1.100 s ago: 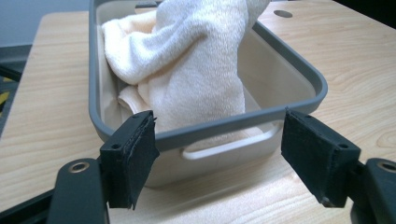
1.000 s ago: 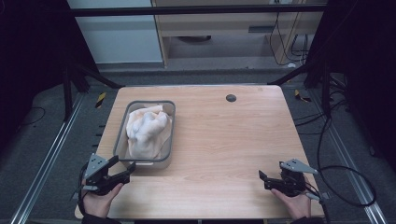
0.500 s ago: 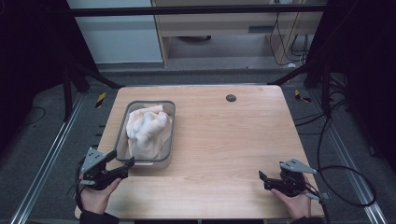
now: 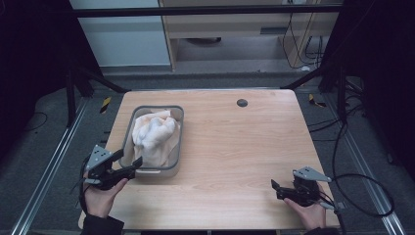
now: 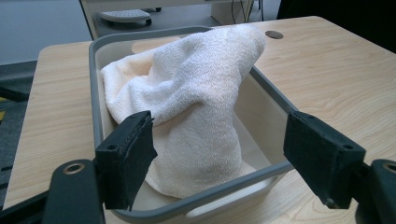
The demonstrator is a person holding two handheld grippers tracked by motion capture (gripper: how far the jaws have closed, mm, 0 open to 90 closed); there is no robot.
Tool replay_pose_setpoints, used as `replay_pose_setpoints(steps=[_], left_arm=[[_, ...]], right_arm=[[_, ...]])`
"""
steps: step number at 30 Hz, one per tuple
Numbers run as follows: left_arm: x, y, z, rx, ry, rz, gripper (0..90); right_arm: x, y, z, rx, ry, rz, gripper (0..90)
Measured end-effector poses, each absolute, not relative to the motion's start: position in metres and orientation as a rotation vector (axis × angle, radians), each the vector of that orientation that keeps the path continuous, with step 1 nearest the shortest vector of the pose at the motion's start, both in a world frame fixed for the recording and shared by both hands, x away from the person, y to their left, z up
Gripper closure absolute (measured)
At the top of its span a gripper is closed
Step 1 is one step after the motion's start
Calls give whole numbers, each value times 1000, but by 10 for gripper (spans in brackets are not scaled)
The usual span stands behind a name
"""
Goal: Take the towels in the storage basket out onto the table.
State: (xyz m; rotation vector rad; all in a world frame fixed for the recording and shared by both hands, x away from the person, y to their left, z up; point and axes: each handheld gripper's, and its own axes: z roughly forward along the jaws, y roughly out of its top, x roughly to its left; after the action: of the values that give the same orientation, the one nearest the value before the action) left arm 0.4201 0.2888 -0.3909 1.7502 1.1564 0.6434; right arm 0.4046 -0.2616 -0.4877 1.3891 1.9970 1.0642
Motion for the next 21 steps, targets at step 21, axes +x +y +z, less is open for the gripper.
replay_pose_setpoints(steps=[21], left_arm=[[450,276,-390,1857,1164,607,208]], right_arm=[[406,-261,-489,1391,2014,1049,97]])
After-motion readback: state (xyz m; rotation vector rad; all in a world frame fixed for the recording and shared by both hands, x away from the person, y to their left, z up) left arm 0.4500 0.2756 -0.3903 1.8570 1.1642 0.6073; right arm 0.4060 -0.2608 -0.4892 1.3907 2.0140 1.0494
